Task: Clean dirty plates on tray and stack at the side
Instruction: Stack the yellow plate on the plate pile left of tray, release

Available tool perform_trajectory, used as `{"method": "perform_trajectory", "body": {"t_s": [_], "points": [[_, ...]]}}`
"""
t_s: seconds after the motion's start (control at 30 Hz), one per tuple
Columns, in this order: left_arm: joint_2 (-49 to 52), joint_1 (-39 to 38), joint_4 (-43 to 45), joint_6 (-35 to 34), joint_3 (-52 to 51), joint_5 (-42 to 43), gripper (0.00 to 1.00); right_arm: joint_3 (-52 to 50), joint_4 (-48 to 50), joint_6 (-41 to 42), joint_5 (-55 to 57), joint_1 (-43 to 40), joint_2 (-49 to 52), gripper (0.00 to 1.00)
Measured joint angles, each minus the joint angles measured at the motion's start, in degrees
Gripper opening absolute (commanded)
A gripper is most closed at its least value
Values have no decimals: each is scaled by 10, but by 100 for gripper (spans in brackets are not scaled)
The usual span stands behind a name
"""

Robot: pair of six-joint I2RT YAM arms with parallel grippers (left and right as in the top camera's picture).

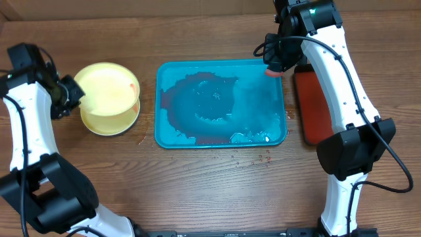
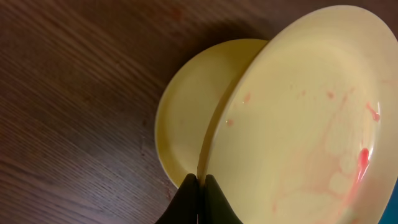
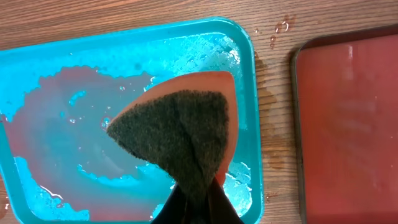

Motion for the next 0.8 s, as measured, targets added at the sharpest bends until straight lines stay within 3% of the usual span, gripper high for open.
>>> {"method": "perform_trajectory", "body": {"t_s": [0.23,0.27,0.33,0.37,0.47,0.73,0.8], "points": [[30,23,61,-19,-72,-13,7,0,0,0,0,0,0,4],[31,23,69,-20,-80,-14,14,0,0,0,0,0,0,4],[31,22,83,-24,-92,-14,49,0,0,0,0,0,0,4],[31,22,86,-26,-96,-14,59,0,0,0,0,0,0,4],[31,22,95,-31,-100,-14,73,0,0,0,0,0,0,4],[31,21,87,-28,-97,7,71,0,0,0,0,0,0,4],[31,15,71,-24,-85,15,75,0,0,0,0,0,0,4]]}}
